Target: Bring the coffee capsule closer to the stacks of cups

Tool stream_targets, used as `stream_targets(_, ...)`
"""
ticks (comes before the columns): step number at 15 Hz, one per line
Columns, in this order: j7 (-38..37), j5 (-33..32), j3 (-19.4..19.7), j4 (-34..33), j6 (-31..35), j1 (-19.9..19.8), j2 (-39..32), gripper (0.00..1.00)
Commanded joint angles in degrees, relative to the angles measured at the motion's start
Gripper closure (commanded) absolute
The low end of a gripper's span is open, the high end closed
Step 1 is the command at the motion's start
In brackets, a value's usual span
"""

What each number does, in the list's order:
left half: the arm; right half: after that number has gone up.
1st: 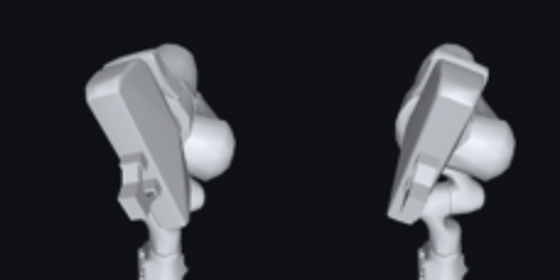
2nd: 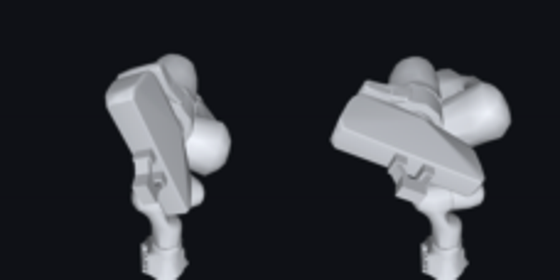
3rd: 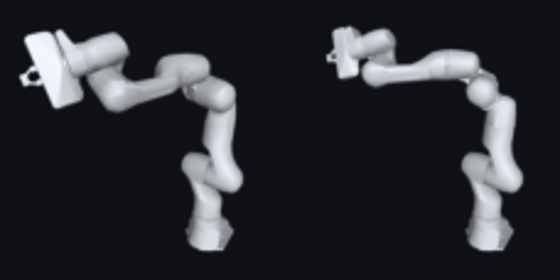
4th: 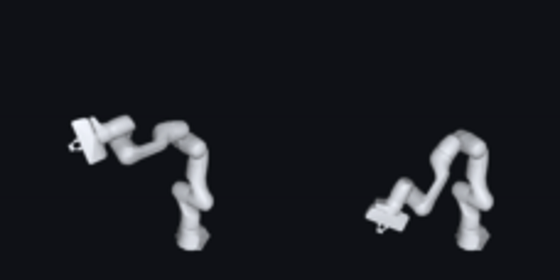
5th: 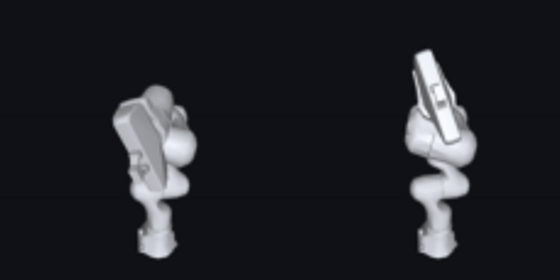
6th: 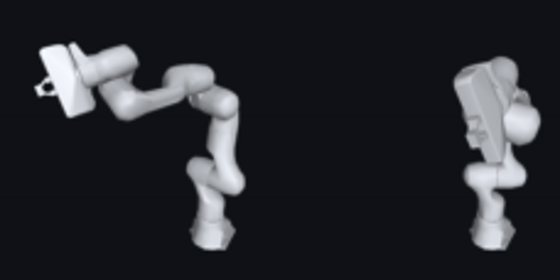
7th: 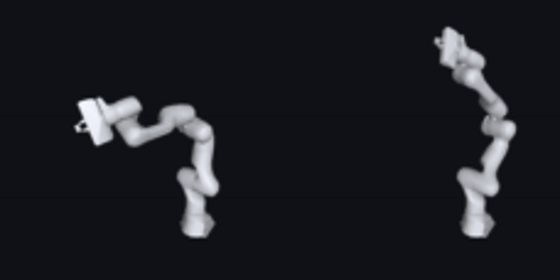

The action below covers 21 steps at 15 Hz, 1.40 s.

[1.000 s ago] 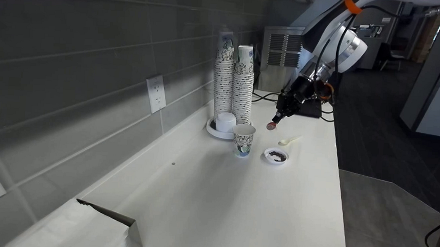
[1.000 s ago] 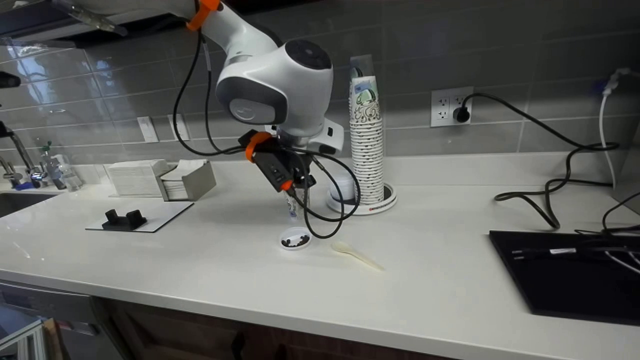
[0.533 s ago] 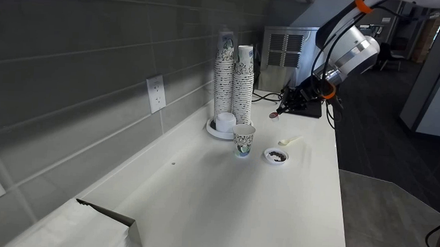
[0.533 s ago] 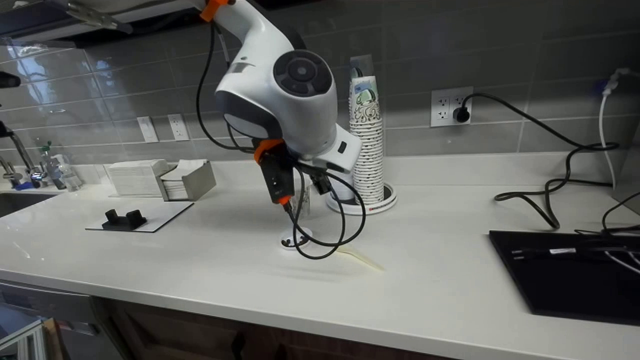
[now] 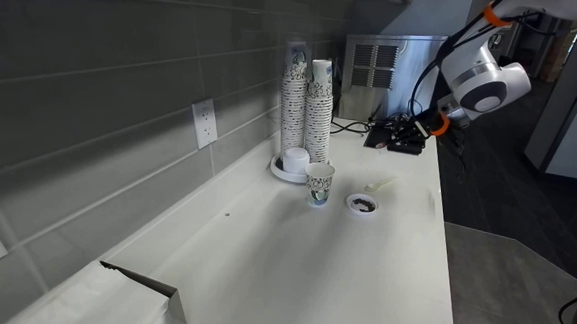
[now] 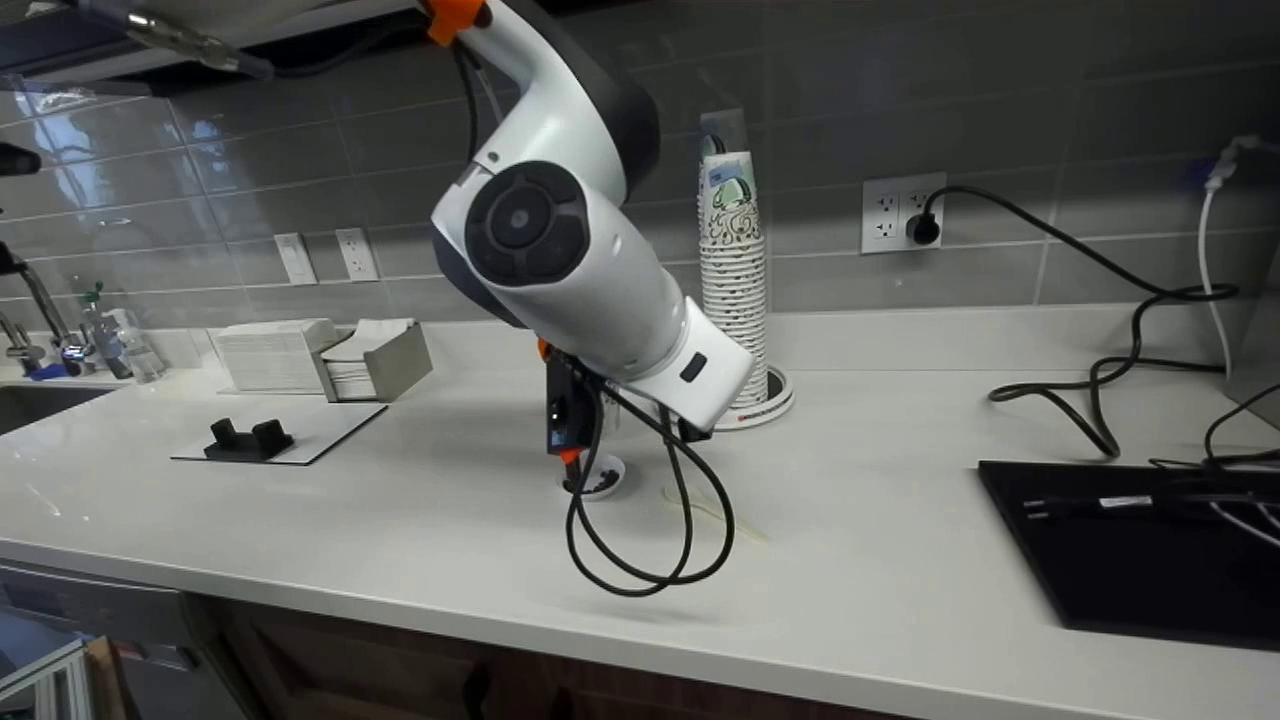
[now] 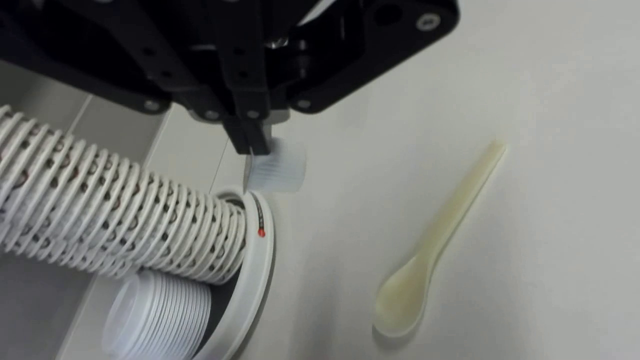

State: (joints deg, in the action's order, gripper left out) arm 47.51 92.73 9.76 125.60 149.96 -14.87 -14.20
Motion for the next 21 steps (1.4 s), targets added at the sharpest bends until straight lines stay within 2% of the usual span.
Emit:
stream_targets(1, 3.4, 11.0, 0.3, -1.3, -4.8, -2.6, -1.8, 1.0)
stream_targets(2, 4.4, 13.4, 0.0, -1.3, -7.6, -3.0, -2.1, 1.0)
stream_targets(3, 2.1, 8.6, 2.1, -0.2, -4.0, 0.1, -1.1, 0.99)
stream_targets(5, 2.7, 10.8, 2.3, -0.3, -6.9, -0.6, -1.7, 0.99)
stream_targets(11, 2.7, 11.6, 2.3, -0.6, -7.2, -0.6, -1.8, 1.0)
stream_targets(12, 3.0, 15.3, 2.5, -3.6, -4.4, -0.2, -4.2, 1.0)
stream_targets(16, 0.0, 22.6, 3.8, -12.4, 3.7, 1.8, -12.1, 1.0)
stream_targets(19, -1.6, 26.7, 2.6, -19.4, 6.6, 1.0, -18.3, 1.0)
stream_targets(21, 1.5, 33.8, 3.1, -24.9, 7.4, 1.2, -22.4, 1.0)
